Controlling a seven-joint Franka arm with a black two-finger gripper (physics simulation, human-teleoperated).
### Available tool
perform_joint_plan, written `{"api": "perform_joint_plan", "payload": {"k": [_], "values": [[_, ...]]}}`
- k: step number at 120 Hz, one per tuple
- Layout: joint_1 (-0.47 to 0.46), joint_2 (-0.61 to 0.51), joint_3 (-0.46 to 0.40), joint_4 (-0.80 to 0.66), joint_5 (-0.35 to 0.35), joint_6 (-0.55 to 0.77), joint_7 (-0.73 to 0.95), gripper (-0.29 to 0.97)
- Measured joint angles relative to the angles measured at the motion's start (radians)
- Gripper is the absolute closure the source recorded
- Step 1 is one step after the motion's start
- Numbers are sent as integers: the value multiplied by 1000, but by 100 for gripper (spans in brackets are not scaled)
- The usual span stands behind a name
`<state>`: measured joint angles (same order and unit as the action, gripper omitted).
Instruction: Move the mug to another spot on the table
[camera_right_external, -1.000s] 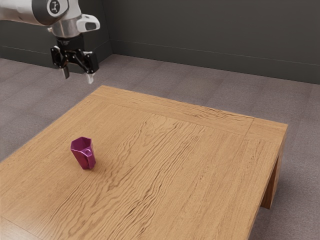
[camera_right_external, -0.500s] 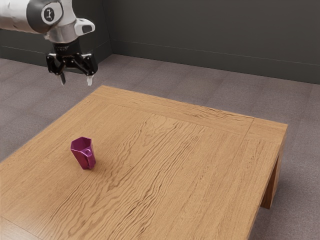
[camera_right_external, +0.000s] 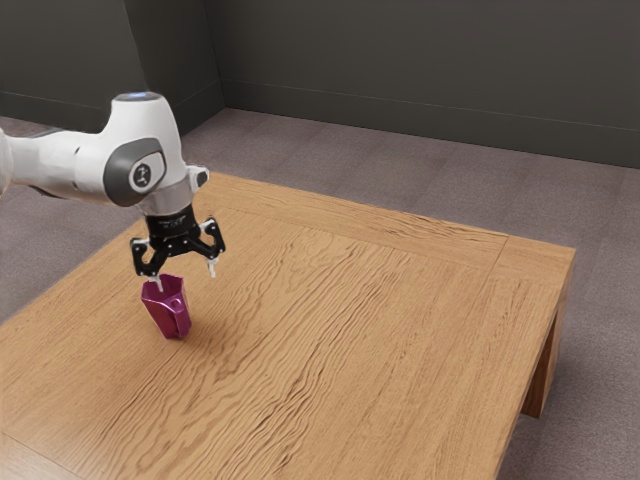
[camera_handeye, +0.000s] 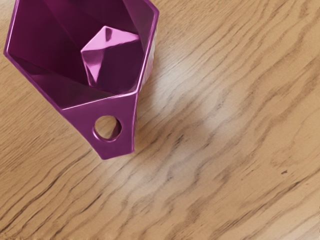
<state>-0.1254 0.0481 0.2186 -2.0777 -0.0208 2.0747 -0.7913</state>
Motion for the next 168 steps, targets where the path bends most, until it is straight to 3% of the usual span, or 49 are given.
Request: {"api": "perform_joint_plan", "payload": {"k": [53, 168], "values": [[7, 53, 16, -136, 70, 259, -279, 2], [10, 187, 44, -133, 137, 422, -476, 2]]}}
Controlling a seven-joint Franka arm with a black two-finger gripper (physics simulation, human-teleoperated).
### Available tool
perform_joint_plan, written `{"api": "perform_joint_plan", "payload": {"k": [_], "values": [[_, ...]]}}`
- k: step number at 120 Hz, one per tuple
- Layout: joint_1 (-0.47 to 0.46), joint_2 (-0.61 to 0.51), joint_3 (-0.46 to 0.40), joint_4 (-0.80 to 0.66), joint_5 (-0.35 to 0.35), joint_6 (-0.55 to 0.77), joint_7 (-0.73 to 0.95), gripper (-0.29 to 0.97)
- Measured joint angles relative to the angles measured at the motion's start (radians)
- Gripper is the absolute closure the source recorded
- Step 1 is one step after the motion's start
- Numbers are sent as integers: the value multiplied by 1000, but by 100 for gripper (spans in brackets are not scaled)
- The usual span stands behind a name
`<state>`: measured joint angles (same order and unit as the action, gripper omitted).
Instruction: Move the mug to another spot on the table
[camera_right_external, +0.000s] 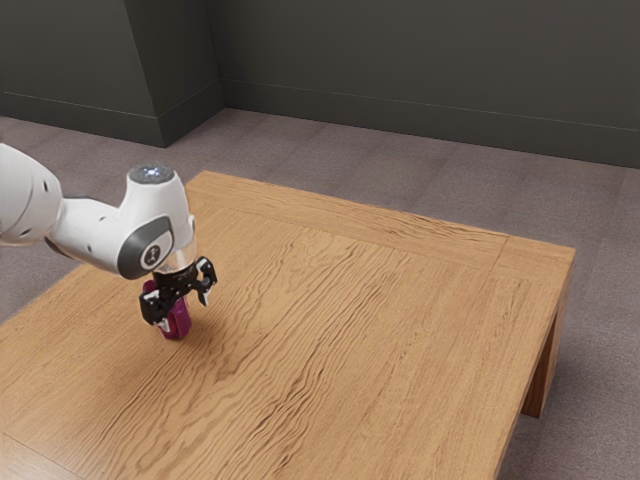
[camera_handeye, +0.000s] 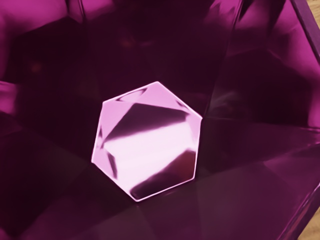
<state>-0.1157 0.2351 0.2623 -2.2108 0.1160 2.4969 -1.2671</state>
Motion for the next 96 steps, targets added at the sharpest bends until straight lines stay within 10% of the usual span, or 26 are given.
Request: {"api": "perform_joint_plan", "payload": {"k": [24, 64, 96], "values": [[-1, 14, 0, 0, 0, 19, -13, 8], [-27, 7, 6, -2, 8, 12, -31, 51], [-88, -21, 11, 39, 150, -143, -80, 59]]}}
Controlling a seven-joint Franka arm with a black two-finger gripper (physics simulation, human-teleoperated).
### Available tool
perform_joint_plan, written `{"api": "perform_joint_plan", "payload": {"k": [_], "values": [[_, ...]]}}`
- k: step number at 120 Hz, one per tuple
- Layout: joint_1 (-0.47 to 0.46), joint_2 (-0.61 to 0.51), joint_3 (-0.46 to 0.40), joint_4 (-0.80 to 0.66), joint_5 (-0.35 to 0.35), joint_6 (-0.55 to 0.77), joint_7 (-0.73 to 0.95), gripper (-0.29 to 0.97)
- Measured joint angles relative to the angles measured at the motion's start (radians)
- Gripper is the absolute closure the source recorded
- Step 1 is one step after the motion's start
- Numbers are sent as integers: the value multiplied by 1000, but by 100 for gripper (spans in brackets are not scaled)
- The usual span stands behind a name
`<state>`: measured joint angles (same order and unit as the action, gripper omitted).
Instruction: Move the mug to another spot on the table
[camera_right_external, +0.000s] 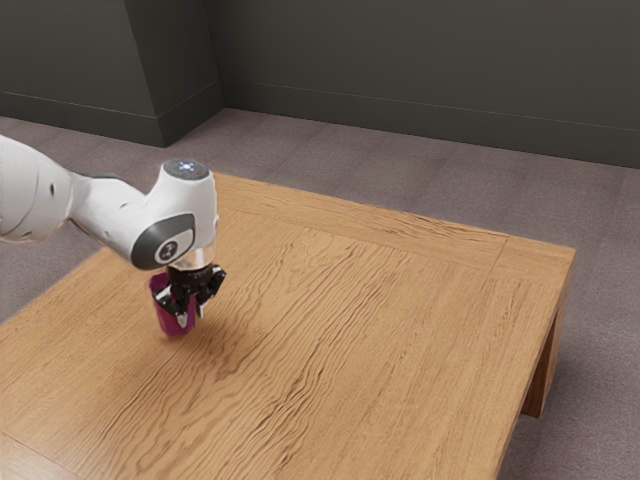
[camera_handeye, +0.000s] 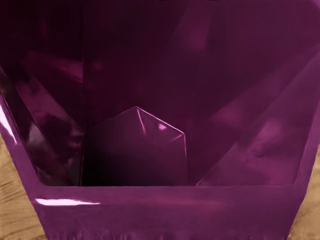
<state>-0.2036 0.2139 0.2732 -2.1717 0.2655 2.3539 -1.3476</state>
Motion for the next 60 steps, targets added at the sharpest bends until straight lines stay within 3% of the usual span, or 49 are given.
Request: {"api": "perform_joint_plan", "payload": {"k": [30, 36, 46, 60], "values": [[-77, 8, 22, 24, 123, -15, -50, 70], [-169, 10, 104, 12, 132, 0, -59, 72], [-400, 28, 310, -4, 139, 31, -74, 74], [-523, 34, 406, -35, 140, 71, -93, 77]]}}
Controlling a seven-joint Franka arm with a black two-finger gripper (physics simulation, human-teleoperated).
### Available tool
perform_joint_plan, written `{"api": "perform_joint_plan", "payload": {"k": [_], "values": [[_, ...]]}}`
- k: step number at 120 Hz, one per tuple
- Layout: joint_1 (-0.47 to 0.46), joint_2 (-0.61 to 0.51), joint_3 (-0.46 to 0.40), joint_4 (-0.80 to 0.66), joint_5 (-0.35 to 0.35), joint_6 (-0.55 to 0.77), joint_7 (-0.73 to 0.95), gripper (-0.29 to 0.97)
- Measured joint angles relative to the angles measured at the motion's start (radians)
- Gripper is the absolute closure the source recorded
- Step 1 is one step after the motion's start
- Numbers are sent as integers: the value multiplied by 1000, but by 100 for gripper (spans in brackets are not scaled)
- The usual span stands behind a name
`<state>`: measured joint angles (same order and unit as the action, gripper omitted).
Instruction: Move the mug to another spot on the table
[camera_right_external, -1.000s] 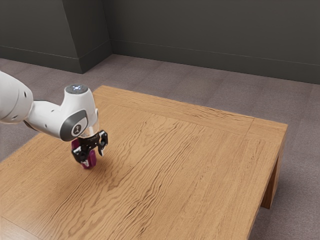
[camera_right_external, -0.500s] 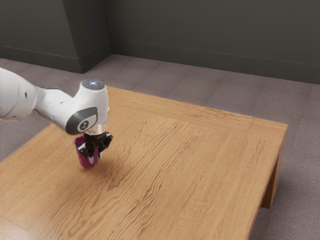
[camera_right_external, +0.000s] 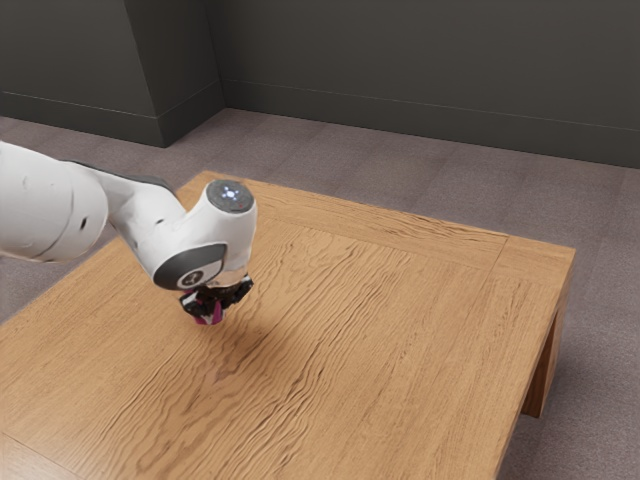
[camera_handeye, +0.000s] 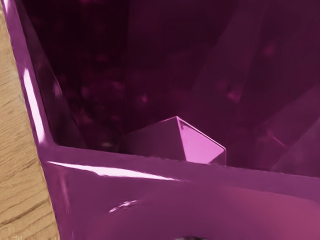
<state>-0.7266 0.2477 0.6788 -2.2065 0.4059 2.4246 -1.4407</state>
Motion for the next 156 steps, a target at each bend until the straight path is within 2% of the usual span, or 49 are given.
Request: {"api": "perform_joint_plan", "payload": {"k": [8, 20, 69, 106, 119, 133, 156], "values": [[-65, 1, 48, -10, 1, 17, -10, 78], [-111, 16, 68, -14, 2, 36, -26, 78], [-181, 73, 70, -5, 0, 74, -67, 79], [-188, 102, 71, -4, -2, 117, -83, 79], [-185, 113, 72, -4, -9, 145, -89, 58], [-182, 105, 72, -4, -63, 164, -94, 35], [-187, 67, 68, -8, -196, 160, -101, 15]]}}
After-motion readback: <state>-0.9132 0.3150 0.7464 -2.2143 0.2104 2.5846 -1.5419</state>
